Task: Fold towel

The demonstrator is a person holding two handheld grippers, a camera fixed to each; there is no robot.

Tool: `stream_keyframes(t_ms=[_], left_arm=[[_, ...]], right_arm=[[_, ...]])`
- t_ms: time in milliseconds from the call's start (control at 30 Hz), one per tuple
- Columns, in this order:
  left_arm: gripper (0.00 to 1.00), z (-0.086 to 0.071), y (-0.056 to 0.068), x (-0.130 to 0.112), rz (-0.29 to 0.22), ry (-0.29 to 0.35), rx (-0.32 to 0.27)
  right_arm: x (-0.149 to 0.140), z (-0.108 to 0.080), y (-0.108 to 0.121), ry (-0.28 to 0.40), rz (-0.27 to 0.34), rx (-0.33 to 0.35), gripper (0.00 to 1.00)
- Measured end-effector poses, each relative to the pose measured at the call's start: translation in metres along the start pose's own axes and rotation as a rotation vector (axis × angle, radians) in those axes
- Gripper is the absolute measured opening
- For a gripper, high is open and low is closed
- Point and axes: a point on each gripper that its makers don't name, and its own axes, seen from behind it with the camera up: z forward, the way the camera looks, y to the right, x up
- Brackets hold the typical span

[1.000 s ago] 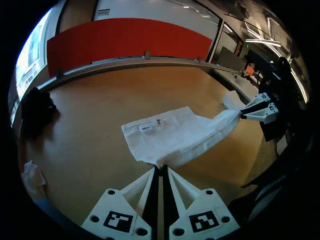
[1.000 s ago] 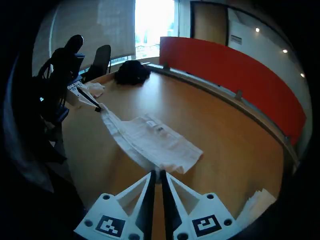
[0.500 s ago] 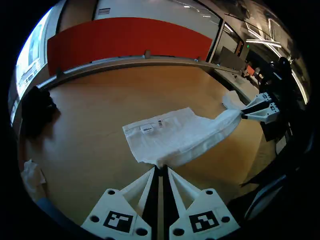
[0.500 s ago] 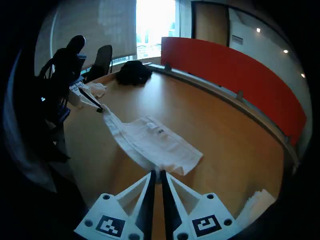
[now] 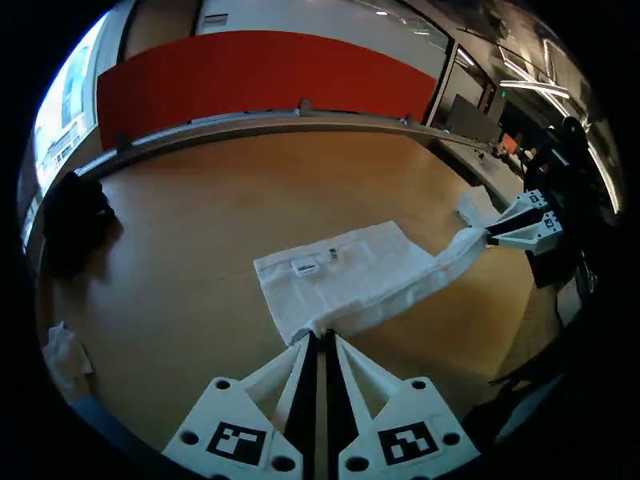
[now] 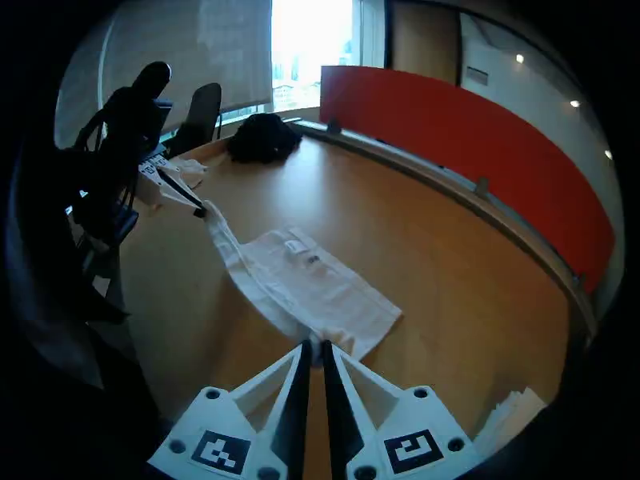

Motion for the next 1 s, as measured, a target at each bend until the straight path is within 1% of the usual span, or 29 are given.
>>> stream_keyframes(t_ms=[267, 600, 800, 1000], left_arm=[[0.07, 0.025, -0.011, 0.010, -0.009, -0.016, 0.021], [0.07, 0.049, -0.026, 0.023, 0.008, -0.023, 0.056], [0.07, 0.059, -0.029, 0.024, 0.019, -0.033, 0.061], [0.07, 0.067, -0.030, 0.022, 0.020, -0.043, 0.062]], right_arm=[[-0.002, 0.020, 0.022, -0.025, 0.008, -0.018, 0.11], [0.001, 0.045, 0.043, -0.041, 0.014, -0.030, 0.11], [-0.001, 0.051, 0.050, -0.049, 0.017, -0.032, 0.11], [-0.006, 0.055, 0.054, -0.062, 0.019, -0.032, 0.11]])
